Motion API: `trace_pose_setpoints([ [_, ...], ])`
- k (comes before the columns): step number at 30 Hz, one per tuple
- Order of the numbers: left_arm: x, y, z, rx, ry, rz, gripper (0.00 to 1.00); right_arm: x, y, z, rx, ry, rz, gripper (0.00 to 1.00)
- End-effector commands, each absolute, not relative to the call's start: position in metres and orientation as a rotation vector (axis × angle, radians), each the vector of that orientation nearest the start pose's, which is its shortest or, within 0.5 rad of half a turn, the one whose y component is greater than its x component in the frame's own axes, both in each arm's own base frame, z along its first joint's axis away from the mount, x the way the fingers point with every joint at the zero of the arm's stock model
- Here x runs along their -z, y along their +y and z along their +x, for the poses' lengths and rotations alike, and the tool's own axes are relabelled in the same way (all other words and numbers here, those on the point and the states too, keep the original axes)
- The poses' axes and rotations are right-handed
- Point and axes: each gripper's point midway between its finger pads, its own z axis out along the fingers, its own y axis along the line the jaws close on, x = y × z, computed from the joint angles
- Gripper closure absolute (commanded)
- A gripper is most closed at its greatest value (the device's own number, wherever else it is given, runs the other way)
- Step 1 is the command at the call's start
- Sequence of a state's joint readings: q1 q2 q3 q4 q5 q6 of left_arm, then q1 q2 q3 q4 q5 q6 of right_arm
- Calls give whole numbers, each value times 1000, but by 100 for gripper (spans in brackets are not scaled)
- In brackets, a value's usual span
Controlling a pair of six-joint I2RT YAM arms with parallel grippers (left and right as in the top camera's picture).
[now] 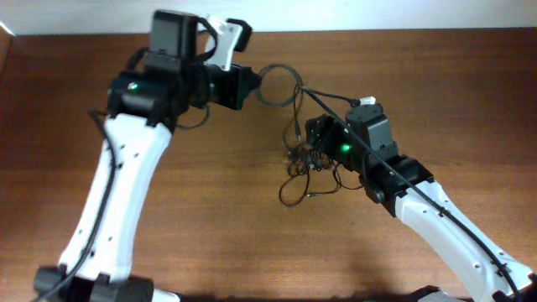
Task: Untangle cables
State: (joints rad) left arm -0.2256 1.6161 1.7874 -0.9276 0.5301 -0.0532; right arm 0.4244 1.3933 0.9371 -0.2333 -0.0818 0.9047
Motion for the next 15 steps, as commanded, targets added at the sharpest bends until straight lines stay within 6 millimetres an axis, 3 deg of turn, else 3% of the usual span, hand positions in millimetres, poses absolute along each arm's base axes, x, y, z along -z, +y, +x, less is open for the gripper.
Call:
trace_pose_setpoints([
  [1, -345, -121, 412, 459, 2275, 68, 100, -165, 178, 369, -741, 2314, 516, 18],
  [2, -341, -113, 412, 428, 2291, 4, 100, -165, 180, 368, -759, 2321, 509, 18],
  [4, -345, -123, 411, 495, 2278, 36, 100, -165, 182, 367, -766, 2325, 503, 17],
  [6, -377, -177, 391, 848, 2143, 356, 100, -163, 182, 365, -764, 2337, 504, 16],
  [7, -393, -195, 379, 961, 2043, 518, 100, -162, 181, 365, -761, 2341, 505, 16],
  [8, -394, -193, 384, 931, 2033, 510, 100, -162, 182, 364, -765, 2342, 504, 16],
  [9, -381, -171, 402, 773, 2107, 347, 100, -162, 184, 364, -778, 2344, 498, 15],
  [10, -367, -152, 410, 646, 2181, 198, 100, -165, 187, 364, -804, 2340, 485, 16],
  [11, -360, -145, 410, 593, 2213, 163, 100, -170, 195, 364, -859, 2333, 457, 15],
  [12, -355, -145, 406, 587, 2239, 159, 100, -178, 204, 364, -928, 2316, 418, 16],
  [14, -356, -162, 392, 718, 2246, 266, 100, -203, 225, 365, -1080, 2243, 286, 16],
  [15, -352, -156, 395, 671, 2258, 240, 100, -215, 233, 366, -1139, 2199, 241, 15],
])
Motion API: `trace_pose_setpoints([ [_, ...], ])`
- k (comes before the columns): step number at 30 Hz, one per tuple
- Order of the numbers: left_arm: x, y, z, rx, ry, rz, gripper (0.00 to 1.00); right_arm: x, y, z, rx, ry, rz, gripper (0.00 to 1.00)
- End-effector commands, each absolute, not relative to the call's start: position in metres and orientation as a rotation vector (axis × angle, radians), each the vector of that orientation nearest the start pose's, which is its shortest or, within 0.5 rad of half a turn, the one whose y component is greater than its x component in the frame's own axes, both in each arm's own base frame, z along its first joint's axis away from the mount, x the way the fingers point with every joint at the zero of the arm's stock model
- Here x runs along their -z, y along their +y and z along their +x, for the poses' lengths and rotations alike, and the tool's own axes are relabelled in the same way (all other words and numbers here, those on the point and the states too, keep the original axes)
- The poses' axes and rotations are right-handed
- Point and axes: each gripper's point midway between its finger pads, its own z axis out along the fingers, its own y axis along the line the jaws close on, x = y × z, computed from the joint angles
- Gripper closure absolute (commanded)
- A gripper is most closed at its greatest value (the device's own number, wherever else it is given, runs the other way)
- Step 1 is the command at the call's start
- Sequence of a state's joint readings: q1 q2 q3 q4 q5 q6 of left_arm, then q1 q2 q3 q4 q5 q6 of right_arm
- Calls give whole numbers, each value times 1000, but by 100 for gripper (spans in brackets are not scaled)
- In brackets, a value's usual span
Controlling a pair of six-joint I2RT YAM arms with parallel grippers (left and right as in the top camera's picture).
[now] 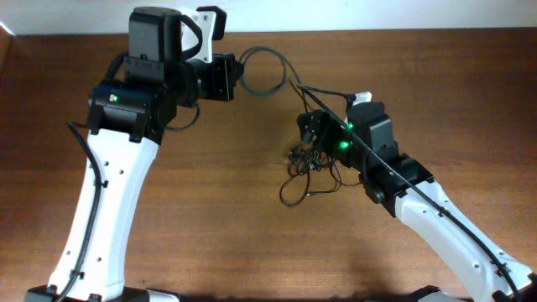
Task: Untangle cables
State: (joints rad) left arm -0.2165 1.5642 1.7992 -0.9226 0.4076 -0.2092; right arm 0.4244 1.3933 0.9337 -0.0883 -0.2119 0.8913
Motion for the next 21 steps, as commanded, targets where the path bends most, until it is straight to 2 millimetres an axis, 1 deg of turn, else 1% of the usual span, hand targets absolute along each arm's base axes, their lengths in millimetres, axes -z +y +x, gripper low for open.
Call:
trace_pose_setpoints([
  [1, -347, -141, 401, 557, 2275, 182, 100, -226, 238, 367, -1186, 2160, 200, 15],
  [2, -339, -125, 404, 451, 2309, 100, 100, -235, 244, 365, -1232, 2131, 159, 15],
  [3, -336, -125, 402, 452, 2322, 100, 100, -241, 248, 363, -1267, 2112, 127, 15],
  [5, -336, -126, 401, 458, 2327, 103, 100, -264, 261, 356, -1380, 2036, 11, 15],
  [7, -335, -127, 400, 474, 2334, 80, 100, -286, 269, 350, -1452, 1943, -92, 15],
  [8, -335, -135, 395, 547, 2344, 85, 100, -291, 270, 351, -1452, 1920, -100, 15],
  [9, -338, -144, 391, 617, 2343, 118, 100, -291, 269, 352, -1445, 1916, -92, 15],
  [11, -340, -157, 384, 697, 2343, 162, 100, -291, 268, 354, -1435, 1915, -81, 15],
  [15, -338, -176, 372, 758, 2361, 229, 100, -286, 258, 369, -1351, 1911, 13, 16],
  [17, -337, -183, 367, 765, 2371, 249, 100, -285, 254, 373, -1322, 1907, 42, 32],
  [18, -337, -185, 366, 769, 2372, 256, 100, -282, 251, 376, -1300, 1916, 67, 43],
  [19, -337, -186, 365, 767, 2373, 260, 100, -275, 247, 379, -1266, 1938, 104, 64],
  [20, -337, -186, 365, 763, 2371, 271, 100, -258, 237, 385, -1186, 1991, 187, 83],
  [21, -337, -186, 365, 754, 2365, 292, 100, -246, 229, 387, -1124, 2028, 243, 91],
])
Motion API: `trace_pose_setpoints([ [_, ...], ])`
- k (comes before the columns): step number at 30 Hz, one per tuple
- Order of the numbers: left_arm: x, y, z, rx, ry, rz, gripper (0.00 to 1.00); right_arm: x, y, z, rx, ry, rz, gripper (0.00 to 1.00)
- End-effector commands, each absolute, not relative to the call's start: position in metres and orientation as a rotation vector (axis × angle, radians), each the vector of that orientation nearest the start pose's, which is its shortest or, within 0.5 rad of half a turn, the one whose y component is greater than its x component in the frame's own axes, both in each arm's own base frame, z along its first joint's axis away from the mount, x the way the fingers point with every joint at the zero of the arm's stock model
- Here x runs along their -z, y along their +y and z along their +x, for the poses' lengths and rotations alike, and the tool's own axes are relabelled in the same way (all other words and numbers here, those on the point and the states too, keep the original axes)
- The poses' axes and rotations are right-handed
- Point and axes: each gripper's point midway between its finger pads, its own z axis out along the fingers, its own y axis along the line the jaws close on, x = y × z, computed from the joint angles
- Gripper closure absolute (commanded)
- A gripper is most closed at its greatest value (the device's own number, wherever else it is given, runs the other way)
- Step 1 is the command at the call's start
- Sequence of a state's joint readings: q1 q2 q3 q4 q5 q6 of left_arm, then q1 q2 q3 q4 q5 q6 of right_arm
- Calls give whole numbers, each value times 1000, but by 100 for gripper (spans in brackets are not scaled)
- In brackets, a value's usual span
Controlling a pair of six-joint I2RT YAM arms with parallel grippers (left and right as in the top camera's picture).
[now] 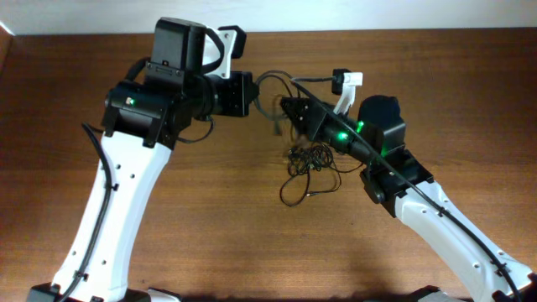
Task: Untangle cables
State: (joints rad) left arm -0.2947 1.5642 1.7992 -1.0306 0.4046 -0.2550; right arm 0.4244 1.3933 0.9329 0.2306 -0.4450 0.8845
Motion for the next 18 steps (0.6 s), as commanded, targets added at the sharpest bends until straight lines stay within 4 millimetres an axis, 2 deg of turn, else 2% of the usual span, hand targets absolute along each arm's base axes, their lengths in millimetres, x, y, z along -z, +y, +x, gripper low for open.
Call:
trace_pose_setpoints([
  [1, -336, -185, 366, 732, 2360, 312, 100, -228, 216, 389, -1027, 2082, 320, 96],
  [2, -333, -176, 371, 661, 2365, 281, 100, -216, 207, 389, -964, 2116, 365, 96],
  [4, -327, -152, 383, 471, 2374, 198, 100, -207, 202, 387, -921, 2150, 392, 96],
  [8, -324, -79, 399, -29, 2347, -49, 100, -200, 199, 385, -895, 2175, 408, 96],
  [10, -328, -48, 398, -211, 2305, -201, 100, -187, 181, 386, -768, 2196, 479, 96],
  [11, -328, -48, 398, -207, 2306, -200, 100, -182, 172, 387, -710, 2199, 509, 96],
  [13, -328, -49, 398, -192, 2301, -231, 100, -182, 171, 387, -702, 2199, 512, 93],
  [14, -330, -49, 400, -187, 2291, -236, 100, -182, 172, 387, -707, 2200, 510, 74],
  [15, -333, -49, 402, -162, 2269, -272, 100, -181, 173, 386, -710, 2206, 507, 66],
  [16, -338, -52, 403, -111, 2254, -294, 100, -179, 172, 385, -702, 2216, 506, 62],
  [17, -348, -63, 405, 20, 2235, -266, 100, -174, 170, 382, -688, 2237, 511, 53],
  [18, -364, -80, 404, 185, 2204, -184, 100, -170, 167, 380, -663, 2252, 522, 53],
])
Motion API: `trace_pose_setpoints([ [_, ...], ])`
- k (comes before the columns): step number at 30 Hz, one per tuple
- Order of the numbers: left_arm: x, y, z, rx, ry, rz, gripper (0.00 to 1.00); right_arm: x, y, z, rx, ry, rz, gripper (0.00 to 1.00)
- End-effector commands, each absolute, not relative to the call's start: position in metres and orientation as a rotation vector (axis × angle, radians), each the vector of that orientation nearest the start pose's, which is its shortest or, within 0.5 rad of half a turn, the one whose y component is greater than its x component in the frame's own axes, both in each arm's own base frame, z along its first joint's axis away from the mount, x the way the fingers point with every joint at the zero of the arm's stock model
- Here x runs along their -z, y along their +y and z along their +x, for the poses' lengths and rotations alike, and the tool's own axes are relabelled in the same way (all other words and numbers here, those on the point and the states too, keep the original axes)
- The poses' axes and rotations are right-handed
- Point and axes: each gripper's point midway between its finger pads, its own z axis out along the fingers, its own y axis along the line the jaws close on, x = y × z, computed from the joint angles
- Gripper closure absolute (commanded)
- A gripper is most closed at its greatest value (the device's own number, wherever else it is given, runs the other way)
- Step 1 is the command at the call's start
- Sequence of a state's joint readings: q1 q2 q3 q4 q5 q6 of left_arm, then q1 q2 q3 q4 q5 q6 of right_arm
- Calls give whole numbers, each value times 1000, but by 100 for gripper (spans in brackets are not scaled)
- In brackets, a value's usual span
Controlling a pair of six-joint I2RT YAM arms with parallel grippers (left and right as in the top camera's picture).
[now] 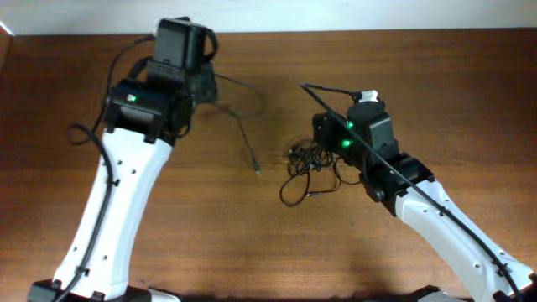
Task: Untangle cables
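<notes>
A single black cable (244, 126) runs from my left gripper (208, 84) at the back left, along the table, to a plug end (258, 171). It lies apart from the tangle. The gripper's jaws are mostly hidden under its wrist, and the cable comes out from between them. The knot of thin black cables (309, 164) lies mid-table with a loop (291, 193) trailing toward the front. My right gripper (318, 132) sits over the knot's back edge. Its fingers are dark against the wires, so their state is unclear.
The brown wooden table (436, 92) carries only the cables. Both white arms reach in from the front edge, the left arm (117, 193) on the left, the right arm (436, 210) on the right. Another black cable (327, 91) rises from the right wrist.
My right gripper has gone from raised beside the left gripper back down to the knot. The left gripper has drawn back left, and the single cable now trails free of the tangle.
At first my left gripper held a cable loop at the back while the right sat at the knot. The left then stood further left with the loop stretched. Then both grippers met mid-air. Now one cable lies separate from the knot.
</notes>
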State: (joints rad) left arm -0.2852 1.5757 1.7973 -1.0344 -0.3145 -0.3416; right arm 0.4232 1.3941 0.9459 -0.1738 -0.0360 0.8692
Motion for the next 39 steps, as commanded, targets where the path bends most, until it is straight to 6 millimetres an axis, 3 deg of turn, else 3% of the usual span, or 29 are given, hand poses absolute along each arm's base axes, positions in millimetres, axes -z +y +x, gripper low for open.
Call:
trace_pose_setpoints([
  [1, -373, -87, 402, 259, 2182, -155, 100, -167, 164, 379, -640, 2259, 531, 53],
  [3, -404, -105, 391, 476, 2104, -63, 100, -167, 167, 377, -658, 2270, 524, 39],
  [7, -399, -118, 380, 556, 2144, -11, 100, -205, 211, 380, -977, 2183, 352, 33],
  [9, -402, -132, 374, 607, 2127, 129, 100, -225, 225, 381, -1085, 2120, 275, 31],
  [12, -394, -113, 384, 464, 2145, 62, 100, -243, 240, 375, -1203, 2076, 176, 28],
  [17, -383, -111, 391, 442, 2174, 48, 100, -279, 262, 360, -1386, 1962, -18, 28],
  [23, -379, -96, 398, 340, 2179, -9, 100, -277, 251, 366, -1377, 1967, 10, 28],
  [25, -378, -74, 402, 221, 2169, -120, 100, -249, 226, 379, -1262, 2062, 164, 28],
  [26, -376, -66, 402, 178, 2169, -159, 100, -222, 204, 384, -1148, 2153, 300, 28],
  [27, -375, -66, 401, 177, 2177, -158, 100, -202, 188, 381, -1092, 2233, 384, 27],
  [28, -373, -66, 400, 176, 2182, -158, 100, -197, 181, 378, -1116, 2265, 404, 27],
  [31, -368, -73, 403, 207, 2200, -140, 100, -246, 206, 369, -1410, 2125, 135, 27],
  [32, -364, -83, 404, 268, 2219, -107, 100, -275, 218, 363, -1495, 2007, -30, 27],
  [33, -362, -92, 403, 322, 2230, -79, 100, -286, 221, 362, -1522, 1965, -60, 27],
  [37, -370, -122, 398, 526, 2217, 27, 100, -283, 230, 362, -1541, 1993, 18, 27],
  [39, -372, -130, 396, 579, 2212, 57, 100, -266, 229, 368, -1466, 2050, 125, 27],
])
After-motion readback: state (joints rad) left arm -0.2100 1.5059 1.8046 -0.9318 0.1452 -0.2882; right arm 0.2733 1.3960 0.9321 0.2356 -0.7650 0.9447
